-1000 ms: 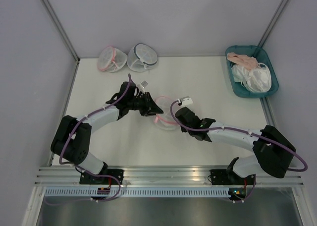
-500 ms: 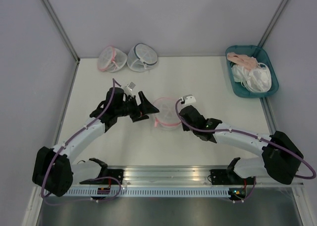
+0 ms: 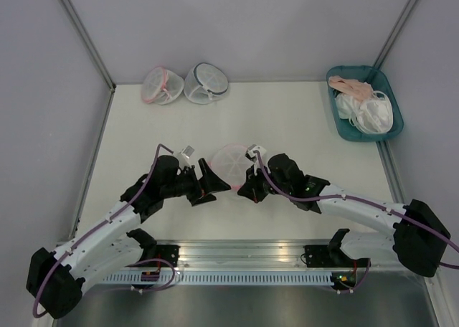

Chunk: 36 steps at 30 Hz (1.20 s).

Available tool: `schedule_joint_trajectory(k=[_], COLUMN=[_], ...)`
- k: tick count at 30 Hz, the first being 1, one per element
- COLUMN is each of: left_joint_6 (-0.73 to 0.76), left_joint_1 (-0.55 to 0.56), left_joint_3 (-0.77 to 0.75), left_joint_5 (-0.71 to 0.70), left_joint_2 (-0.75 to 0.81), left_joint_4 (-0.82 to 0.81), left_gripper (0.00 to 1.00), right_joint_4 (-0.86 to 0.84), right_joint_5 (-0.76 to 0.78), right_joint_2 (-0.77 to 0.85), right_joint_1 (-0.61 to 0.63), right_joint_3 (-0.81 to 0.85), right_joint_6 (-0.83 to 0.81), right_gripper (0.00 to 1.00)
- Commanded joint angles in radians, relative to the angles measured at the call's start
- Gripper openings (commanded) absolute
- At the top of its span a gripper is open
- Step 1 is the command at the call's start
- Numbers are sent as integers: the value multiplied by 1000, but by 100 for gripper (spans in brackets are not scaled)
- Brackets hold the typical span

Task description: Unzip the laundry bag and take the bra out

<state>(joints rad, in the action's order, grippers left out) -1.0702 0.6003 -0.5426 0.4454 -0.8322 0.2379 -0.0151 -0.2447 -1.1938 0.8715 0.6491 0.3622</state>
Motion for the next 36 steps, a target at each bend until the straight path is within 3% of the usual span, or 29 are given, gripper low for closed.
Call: schedule_joint_trajectory(k=[1,12,15,24,25,28,31,36], left_joint_6=[-106,-166,-169,-172,-169,-162,-140,-71], left_joint_1=[33,42,42,42,41,38,18,-57], left_joint_3=[15,12,4,-17,-17,-28,-43,-74], left_joint_5=[-57,-189,-208,-203,-208,-226,-228,-182], left_joint_2=[-34,-152,-205,-266,-263,-263,-272,-307], left_joint_4=[-21,-141,-173,-232,-232,-226,-206,-189], left_gripper=[99,98,93,50,40,22,13,12], right_joint_4=[-94,-148,-157,-143,-137,-102,-60,10], right_joint_5=[-142,-90,-85,-47,-41,-10,18,68], right_joint_2=[-29,-59,-58,-56,-58,-61,-64,-66], right_joint_1=[29,107,116,121,121,121,121,123], right_joint_3=[23,30,29,34,34,40,49,50], right_joint_6=[-8,23,26,23,18,8,-3,-20], right_gripper=[1,0,0,0,0,1,0,0])
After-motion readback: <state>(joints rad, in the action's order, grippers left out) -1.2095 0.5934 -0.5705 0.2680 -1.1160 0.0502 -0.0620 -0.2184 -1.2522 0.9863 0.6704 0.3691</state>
